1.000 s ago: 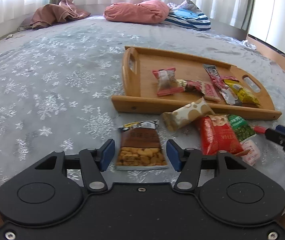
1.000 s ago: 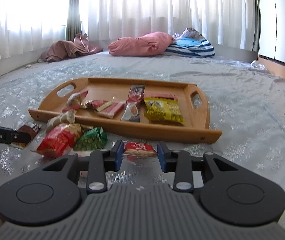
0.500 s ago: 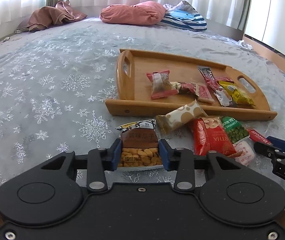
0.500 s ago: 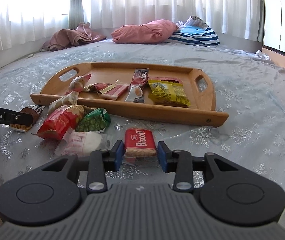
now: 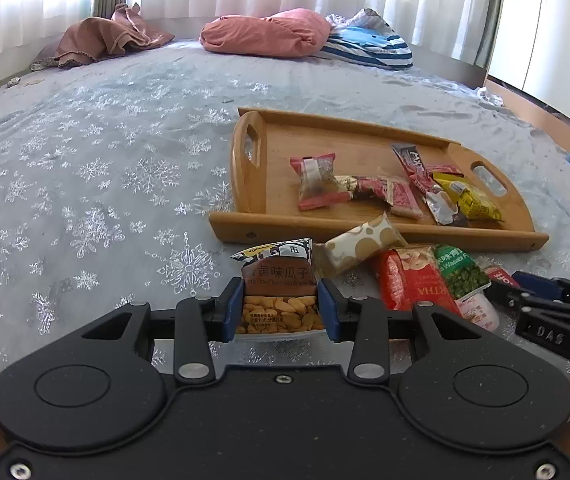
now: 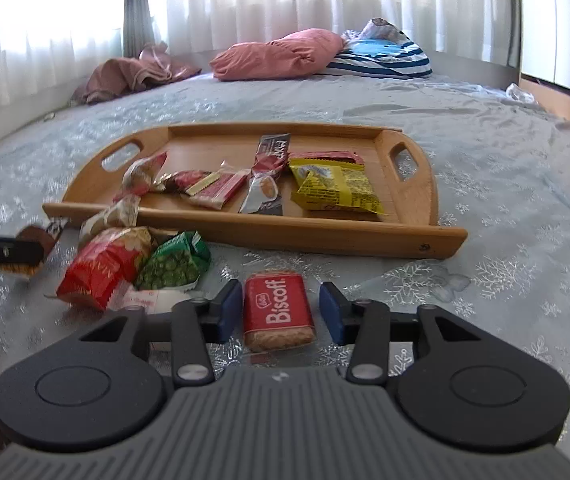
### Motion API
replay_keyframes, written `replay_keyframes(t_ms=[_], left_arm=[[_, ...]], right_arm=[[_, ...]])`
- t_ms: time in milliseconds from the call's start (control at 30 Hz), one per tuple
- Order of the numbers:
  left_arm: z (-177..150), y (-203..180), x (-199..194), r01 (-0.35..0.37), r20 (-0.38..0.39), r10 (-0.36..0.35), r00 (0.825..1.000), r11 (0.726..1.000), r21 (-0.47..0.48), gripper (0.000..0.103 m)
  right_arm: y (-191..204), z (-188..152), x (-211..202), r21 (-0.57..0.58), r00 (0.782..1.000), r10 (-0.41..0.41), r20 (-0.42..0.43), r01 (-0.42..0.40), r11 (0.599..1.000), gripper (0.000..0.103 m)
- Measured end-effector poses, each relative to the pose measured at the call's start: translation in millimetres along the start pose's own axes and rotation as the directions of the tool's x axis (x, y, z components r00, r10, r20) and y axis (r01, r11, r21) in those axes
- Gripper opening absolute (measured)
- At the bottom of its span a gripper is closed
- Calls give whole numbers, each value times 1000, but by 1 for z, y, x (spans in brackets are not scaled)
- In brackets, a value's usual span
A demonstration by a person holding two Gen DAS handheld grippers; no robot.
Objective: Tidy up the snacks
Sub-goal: 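Carry the peanut pack and Biscoff biscuit onto the tray and open both tools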
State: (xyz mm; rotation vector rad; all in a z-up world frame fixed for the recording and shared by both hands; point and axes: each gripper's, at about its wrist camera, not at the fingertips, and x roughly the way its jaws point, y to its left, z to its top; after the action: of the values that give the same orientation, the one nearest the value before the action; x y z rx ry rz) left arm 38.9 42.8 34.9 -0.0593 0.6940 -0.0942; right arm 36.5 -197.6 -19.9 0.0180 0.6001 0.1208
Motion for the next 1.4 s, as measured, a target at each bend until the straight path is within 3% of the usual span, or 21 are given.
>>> replay_keyframes(t_ms=[67,367,700,1067,1233,1400], left_arm=[[2,0,-2,2,7,-2,1000,1000,-1,38],[27,-6,-8,25,50,-26,998,999,20,38],[88,-4,-1,84,113,-82,990,996,-8,38],[147,-2,60,103,81,-99,992,994,-40,38],[153,-9,102,60,39,-60,997,998,2,38],[151,-16,142,31,-16,-30,999,999,10,38]], right_arm=[[4,0,-1,-29,1000,-6,0,6,1000,39],[8,11,-13,-45,1000,-1,30,2,999,38],[-3,60,-14,-34,992,-23,121,28,999,38],[-43,125,39,74,996,-40,84,34,997,38],[-70,142,83,197,1000,7,6,-8,980,38],[-78,150,118,238,999,-14,-36,22,971,38]])
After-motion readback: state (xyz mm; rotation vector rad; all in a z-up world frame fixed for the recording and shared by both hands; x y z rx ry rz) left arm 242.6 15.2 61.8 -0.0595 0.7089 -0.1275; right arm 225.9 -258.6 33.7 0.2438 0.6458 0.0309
